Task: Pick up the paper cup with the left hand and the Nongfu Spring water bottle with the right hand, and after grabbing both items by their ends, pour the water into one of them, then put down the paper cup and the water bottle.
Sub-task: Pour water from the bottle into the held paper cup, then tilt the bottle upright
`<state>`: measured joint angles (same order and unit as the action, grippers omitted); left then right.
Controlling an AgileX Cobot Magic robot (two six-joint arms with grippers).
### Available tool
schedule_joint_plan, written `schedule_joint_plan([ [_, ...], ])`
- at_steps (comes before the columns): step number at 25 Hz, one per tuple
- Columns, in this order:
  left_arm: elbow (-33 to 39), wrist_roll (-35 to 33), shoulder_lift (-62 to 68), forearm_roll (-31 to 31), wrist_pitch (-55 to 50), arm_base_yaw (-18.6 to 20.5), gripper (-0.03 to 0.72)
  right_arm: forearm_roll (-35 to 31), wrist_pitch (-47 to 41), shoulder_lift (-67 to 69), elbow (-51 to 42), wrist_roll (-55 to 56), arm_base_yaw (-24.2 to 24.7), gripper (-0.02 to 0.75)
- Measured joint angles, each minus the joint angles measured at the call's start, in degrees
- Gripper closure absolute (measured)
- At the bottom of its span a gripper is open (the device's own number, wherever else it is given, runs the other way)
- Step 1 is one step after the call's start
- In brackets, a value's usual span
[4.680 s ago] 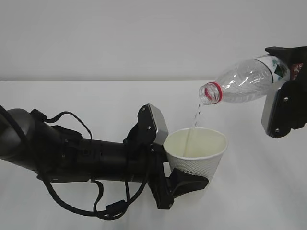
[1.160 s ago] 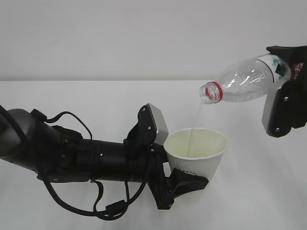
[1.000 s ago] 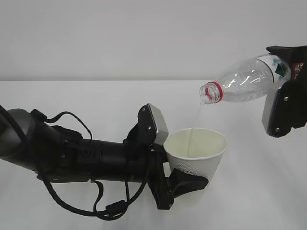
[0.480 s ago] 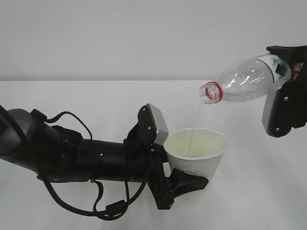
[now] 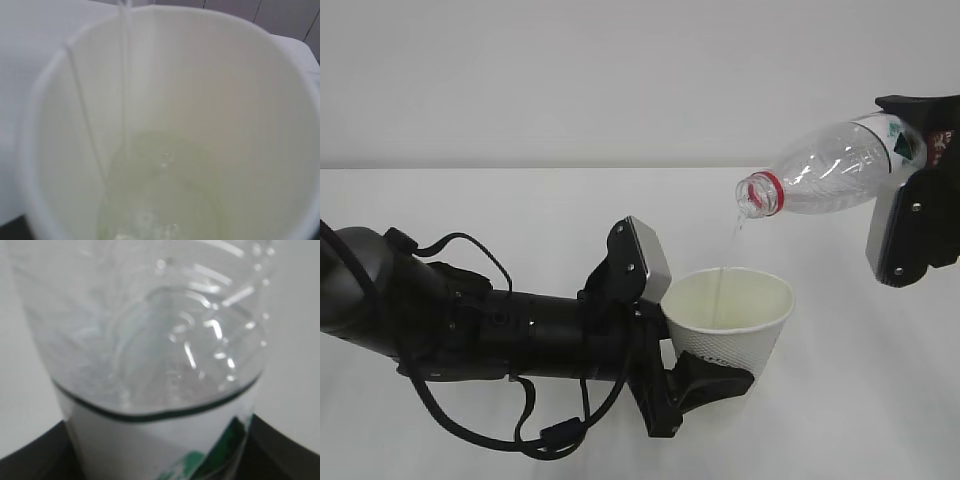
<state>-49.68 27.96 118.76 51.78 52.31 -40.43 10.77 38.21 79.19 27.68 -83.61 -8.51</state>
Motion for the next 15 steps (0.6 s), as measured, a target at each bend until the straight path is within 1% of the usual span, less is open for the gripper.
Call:
schedule_joint_plan([
  [15, 0.0, 0.0, 0.0, 0.0, -0.1, 0.0, 0.196, 0.0, 0.0, 0.0, 0.0, -0.2, 0.0, 0.224],
])
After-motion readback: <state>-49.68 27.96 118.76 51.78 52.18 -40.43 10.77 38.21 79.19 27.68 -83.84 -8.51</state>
